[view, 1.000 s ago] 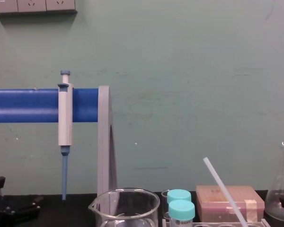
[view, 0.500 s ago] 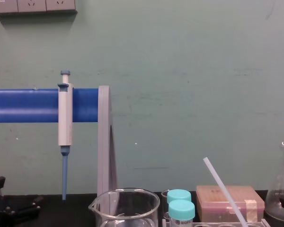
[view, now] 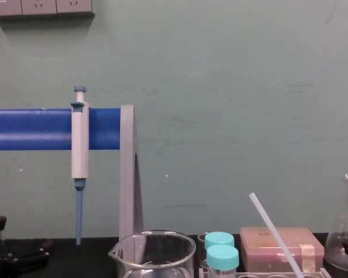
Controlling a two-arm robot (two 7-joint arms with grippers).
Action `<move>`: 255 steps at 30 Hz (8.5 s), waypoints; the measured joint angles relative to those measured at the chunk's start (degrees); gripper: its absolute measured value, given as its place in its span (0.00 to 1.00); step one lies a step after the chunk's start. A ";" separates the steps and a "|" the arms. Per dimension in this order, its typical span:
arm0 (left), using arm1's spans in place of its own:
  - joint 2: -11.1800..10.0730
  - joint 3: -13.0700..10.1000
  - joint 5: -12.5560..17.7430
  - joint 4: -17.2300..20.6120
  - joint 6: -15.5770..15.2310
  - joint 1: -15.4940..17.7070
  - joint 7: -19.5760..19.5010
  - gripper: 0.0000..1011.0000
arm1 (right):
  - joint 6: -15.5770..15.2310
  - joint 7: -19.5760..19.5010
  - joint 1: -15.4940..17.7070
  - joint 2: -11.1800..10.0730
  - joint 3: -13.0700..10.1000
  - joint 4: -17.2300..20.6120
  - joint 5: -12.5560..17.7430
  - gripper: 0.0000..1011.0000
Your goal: Pick up the stirring rod with one hand, then place it down.
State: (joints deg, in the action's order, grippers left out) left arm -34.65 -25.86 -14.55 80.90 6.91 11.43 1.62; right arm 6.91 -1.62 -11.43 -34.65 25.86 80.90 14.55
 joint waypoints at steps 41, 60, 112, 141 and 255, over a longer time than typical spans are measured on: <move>0.00 0.00 0.00 0.00 0.00 0.00 0.00 0.99 | -20.83 29.44 -4.15 -2.42 -1.63 9.31 20.89 0.99; 0.00 0.00 0.00 0.00 0.00 0.00 0.00 0.99 | -21.26 26.03 -7.41 1.37 1.39 7.26 13.89 0.99; 0.00 0.00 0.00 0.00 0.00 0.00 0.00 0.99 | -21.15 25.89 -7.32 1.38 1.25 7.33 13.72 0.06; 0.00 0.00 0.00 0.00 0.00 0.00 0.00 0.99 | 1.69 29.32 1.05 4.51 -6.46 6.42 14.26 0.06; 0.00 0.00 0.00 0.00 0.00 0.00 0.00 0.99 | 7.31 34.58 -4.67 8.09 -12.15 8.45 18.14 0.06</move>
State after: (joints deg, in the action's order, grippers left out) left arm -34.64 -25.86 -14.54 80.90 6.90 11.43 1.62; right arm 14.22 32.96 -16.10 -26.55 13.71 89.35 32.69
